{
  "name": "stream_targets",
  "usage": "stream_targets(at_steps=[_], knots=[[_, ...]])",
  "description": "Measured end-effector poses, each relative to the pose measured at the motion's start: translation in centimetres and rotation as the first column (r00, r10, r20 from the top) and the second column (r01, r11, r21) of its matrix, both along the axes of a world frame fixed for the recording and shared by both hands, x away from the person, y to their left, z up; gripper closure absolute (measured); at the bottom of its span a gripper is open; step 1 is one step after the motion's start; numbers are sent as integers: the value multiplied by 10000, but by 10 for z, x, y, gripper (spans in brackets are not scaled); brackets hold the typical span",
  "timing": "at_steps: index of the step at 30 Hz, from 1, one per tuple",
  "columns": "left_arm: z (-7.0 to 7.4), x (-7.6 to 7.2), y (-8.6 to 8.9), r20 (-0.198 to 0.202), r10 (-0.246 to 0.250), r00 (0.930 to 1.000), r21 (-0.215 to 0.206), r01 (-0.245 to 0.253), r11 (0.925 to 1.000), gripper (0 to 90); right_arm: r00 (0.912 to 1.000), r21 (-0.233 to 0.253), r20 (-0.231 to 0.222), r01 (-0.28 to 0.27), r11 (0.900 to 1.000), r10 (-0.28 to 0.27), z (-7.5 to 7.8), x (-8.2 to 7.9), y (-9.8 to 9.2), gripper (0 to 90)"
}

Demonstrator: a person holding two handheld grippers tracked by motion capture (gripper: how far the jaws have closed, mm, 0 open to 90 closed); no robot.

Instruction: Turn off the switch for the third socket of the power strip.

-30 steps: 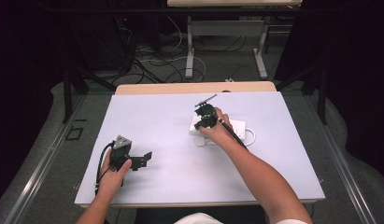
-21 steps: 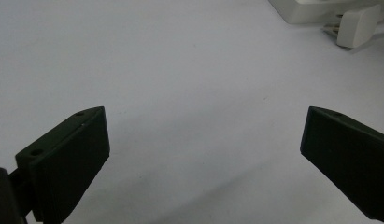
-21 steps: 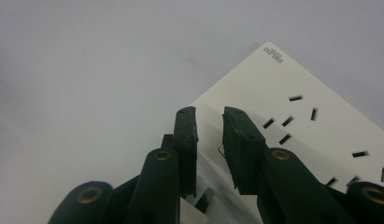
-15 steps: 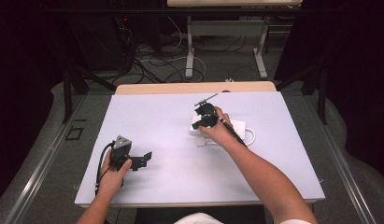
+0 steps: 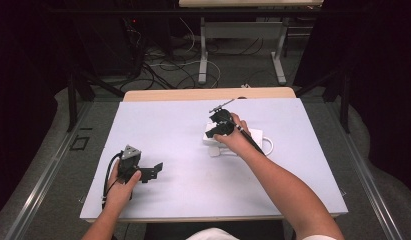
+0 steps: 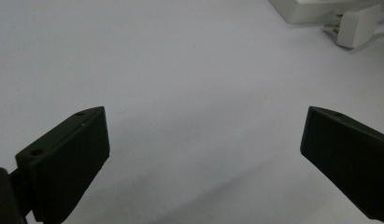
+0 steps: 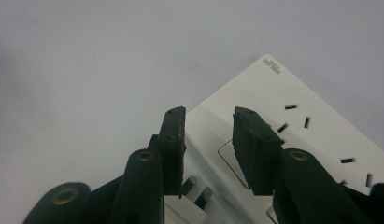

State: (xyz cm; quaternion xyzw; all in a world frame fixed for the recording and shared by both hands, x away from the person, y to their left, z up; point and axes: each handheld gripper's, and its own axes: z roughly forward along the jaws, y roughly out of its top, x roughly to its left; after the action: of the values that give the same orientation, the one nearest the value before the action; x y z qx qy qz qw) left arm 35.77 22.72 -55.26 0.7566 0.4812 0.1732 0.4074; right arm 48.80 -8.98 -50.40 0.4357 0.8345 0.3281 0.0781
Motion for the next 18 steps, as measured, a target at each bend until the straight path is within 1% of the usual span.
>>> stream_targets(at_steps=[3,5,6,7,8,9,10,12,13,14,15,16,17,18], knots=[[0,0,0,32,1,10000,11,-1,10000,14,10000,22,31,7,10000,-8,1,0,-1,617],[0,0,0,35,1,10000,8,-1,10000,14,10000,120,73,-24,9999,23,1,0,-1,598],[0,0,0,34,-5,10000,14,5,10000,14,9999,-43,-97,-107,9999,107,2,0,-1,588],[0,0,0,36,-6,10000,18,6,10000,14,9996,208,228,-158,9997,153,0,0,-1,579],[0,0,0,33,-8,10000,18,8,10000,14,9991,339,400,-152,9993,139,-1,0,0,568],[0,0,0,32,-11,10000,19,11,10000,13,9998,27,98,-197,9998,197,2,-1,-1,555],[0,0,0,33,-9,10000,27,9,10000,14,9993,153,218,-294,9995,290,1,-1,-1,543],[0,0,0,36,-11,10000,21,10,10000,14,9980,132,438,-468,9988,462,1,-2,-2,514],[0,0,0,36,-8,10000,22,8,10000,14,9983,2,299,-501,9987,501,2,-3,-2,493],[0,0,0,33,-6,10000,22,6,10000,14,9980,59,379,-501,9987,498,2,-3,-2,481],[0,0,0,31,-7,10000,22,7,10000,14,9979,-69,287,-587,9983,589,2,-4,-3,479],[0,0,0,36,-10,10000,28,10,10000,14,9980,-95,145,-606,9981,607,3,-5,-3,475],[0,0,0,-12,-2,10000,8,2,10000,14,9976,-61,308,-620,9981,622,3,-6,-3,467],[0,0,0,-28,12,10000,13,-12,10000,14,9972,36,371,-657,9978,655,2,-6,-3,460]])
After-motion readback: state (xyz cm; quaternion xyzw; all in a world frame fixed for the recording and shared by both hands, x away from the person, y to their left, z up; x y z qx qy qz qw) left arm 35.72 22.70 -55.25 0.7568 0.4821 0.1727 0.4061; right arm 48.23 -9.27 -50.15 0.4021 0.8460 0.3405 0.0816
